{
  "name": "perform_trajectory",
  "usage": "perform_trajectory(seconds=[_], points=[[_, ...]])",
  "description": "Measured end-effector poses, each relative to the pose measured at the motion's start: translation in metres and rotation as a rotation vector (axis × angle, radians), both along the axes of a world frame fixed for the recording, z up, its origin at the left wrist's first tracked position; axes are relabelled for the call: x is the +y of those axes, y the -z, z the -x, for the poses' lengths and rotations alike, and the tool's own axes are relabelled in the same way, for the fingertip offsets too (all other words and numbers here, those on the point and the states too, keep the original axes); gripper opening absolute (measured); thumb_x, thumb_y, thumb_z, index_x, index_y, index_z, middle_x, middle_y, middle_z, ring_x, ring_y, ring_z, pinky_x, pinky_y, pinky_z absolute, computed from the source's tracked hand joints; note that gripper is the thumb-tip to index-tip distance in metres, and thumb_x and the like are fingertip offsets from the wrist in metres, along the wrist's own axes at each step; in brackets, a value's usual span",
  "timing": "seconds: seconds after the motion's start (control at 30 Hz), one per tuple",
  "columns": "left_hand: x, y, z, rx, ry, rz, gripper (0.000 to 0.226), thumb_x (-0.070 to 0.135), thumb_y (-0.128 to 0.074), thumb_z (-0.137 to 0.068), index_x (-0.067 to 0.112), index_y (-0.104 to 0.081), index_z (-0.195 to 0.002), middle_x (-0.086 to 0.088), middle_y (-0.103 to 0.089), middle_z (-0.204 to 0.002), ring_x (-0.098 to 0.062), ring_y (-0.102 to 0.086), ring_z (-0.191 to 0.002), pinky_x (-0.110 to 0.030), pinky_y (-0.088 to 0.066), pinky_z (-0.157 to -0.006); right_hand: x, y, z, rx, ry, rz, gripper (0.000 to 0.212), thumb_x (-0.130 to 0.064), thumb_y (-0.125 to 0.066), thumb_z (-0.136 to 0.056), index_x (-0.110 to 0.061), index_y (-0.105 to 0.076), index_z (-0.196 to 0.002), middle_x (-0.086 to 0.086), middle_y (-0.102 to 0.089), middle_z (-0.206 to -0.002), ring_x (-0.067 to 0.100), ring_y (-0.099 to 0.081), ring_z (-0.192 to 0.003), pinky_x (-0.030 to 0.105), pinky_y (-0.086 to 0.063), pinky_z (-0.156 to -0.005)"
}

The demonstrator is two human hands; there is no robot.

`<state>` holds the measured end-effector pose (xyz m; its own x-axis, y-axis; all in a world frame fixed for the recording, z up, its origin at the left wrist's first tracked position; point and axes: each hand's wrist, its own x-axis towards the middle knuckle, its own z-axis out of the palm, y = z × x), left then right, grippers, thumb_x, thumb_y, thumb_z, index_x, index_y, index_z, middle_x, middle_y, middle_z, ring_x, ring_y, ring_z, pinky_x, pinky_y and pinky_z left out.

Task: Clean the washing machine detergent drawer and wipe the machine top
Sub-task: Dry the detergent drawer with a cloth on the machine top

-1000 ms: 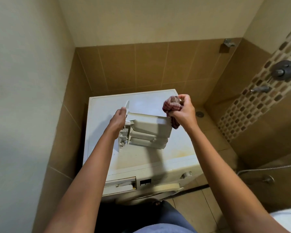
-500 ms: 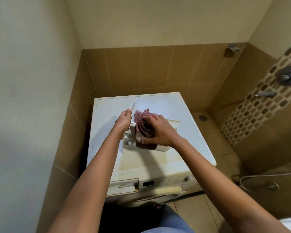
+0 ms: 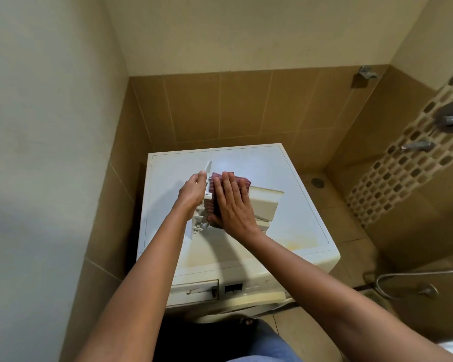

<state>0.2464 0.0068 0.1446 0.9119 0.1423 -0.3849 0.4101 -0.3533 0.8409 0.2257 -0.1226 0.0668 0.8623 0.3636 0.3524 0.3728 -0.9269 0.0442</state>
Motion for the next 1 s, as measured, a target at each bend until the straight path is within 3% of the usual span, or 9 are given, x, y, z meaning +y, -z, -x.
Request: perform_trajectory(seconds=[0.17,0.33,0.43,0.53,0.6,0.67,0.8,0.9,1.0], points=[[0.007,0.001,-0.006,0.025,0.038,0.032,0.057,0.055,-0.023,-0.101,0.021,-0.040,-0.144,-0.004,-0.051,-0.131,-0.024,-0.049,-0.108,-0.039,-0.043,-0.093,-0.044,0.024,0.010,-0.154,-0.093,0.031,0.078,-0.057,-0.040,-0.094,-0.010,-0.016,-0.151,0.013,-0.006,-0.159,0.029,-0.019,-0.145,0.048,-0.022,-0.116],[0.004,0.005,-0.005,-0.002,0.058,-0.017,0.055,0.054,-0.023,-0.101,0.022,-0.040,-0.143,-0.008,-0.051,-0.133,-0.030,-0.050,-0.118,-0.043,-0.044,-0.097,-0.096,0.046,0.029,-0.118,0.103,-0.141,0.082,-0.050,-0.040,-0.093,-0.008,0.000,-0.152,0.011,0.007,-0.159,0.028,-0.002,-0.147,0.045,-0.008,-0.119],[0.001,0.006,-0.005,-0.032,0.056,-0.069,0.050,0.054,-0.024,-0.101,0.023,-0.048,-0.132,-0.010,-0.057,-0.122,-0.028,-0.054,-0.103,-0.041,-0.048,-0.090,-0.079,0.041,0.024,-0.051,0.193,-0.286,0.083,-0.048,-0.039,-0.092,-0.005,0.001,-0.151,0.012,0.011,-0.159,0.037,0.001,-0.146,0.051,-0.005,-0.118],[0.001,0.007,-0.004,-0.047,0.052,-0.096,0.048,0.050,-0.025,-0.102,0.021,-0.050,-0.131,-0.005,-0.055,-0.109,-0.017,-0.053,-0.086,-0.032,-0.042,-0.077,-0.039,0.031,0.014,-0.057,0.232,-0.383,0.083,-0.044,-0.043,-0.092,-0.001,-0.001,-0.150,0.014,0.009,-0.158,0.044,0.003,-0.144,0.056,-0.001,-0.116],[0.001,0.007,-0.004,-0.059,0.057,-0.106,0.047,0.050,-0.026,-0.101,0.021,-0.051,-0.130,-0.006,-0.056,-0.112,-0.016,-0.053,-0.084,-0.031,-0.042,-0.075,-0.021,0.026,0.011,-0.090,0.177,-0.349,0.083,-0.044,-0.041,-0.093,-0.002,0.002,-0.150,0.014,0.011,-0.158,0.042,0.006,-0.144,0.055,0.002,-0.117],[0.000,0.007,-0.004,-0.078,0.071,-0.120,0.047,0.050,-0.028,-0.101,0.022,-0.050,-0.132,-0.009,-0.056,-0.125,-0.023,-0.053,-0.099,-0.035,-0.046,-0.084,-0.005,0.024,0.010,-0.125,0.052,-0.256,0.081,-0.039,-0.043,-0.094,-0.003,0.003,-0.150,0.014,0.009,-0.159,0.039,0.003,-0.145,0.054,-0.003,-0.117],[0.003,0.004,-0.004,-0.075,0.078,-0.122,0.047,0.048,-0.029,-0.102,0.023,-0.049,-0.136,-0.010,-0.052,-0.136,-0.028,-0.050,-0.118,-0.042,-0.045,-0.100,-0.006,0.013,0.002,-0.125,-0.147,-0.074,0.076,-0.034,-0.048,-0.089,-0.005,-0.013,-0.151,0.014,-0.017,-0.157,0.036,-0.012,-0.145,0.050,-0.017,-0.116],[0.006,0.004,-0.007,-0.077,0.115,-0.148,0.046,0.048,-0.028,-0.101,0.021,-0.052,-0.130,-0.010,-0.056,-0.125,-0.022,-0.054,-0.097,-0.034,-0.047,-0.082,-0.047,0.007,-0.006,-0.111,-0.257,0.008,0.071,-0.038,-0.049,-0.090,-0.006,-0.025,-0.149,0.015,-0.020,-0.156,0.033,-0.016,-0.145,0.047,-0.021,-0.117],[0.007,0.005,-0.007,-0.073,0.134,-0.159,0.048,0.048,-0.027,-0.102,0.017,-0.052,-0.128,-0.010,-0.057,-0.115,-0.013,-0.048,-0.078,-0.030,-0.039,-0.070,-0.088,0.009,-0.002,-0.062,-0.158,-0.064,0.073,-0.045,-0.045,-0.090,-0.006,-0.025,-0.149,0.014,-0.018,-0.157,0.030,-0.013,-0.146,0.046,-0.018,-0.118]])
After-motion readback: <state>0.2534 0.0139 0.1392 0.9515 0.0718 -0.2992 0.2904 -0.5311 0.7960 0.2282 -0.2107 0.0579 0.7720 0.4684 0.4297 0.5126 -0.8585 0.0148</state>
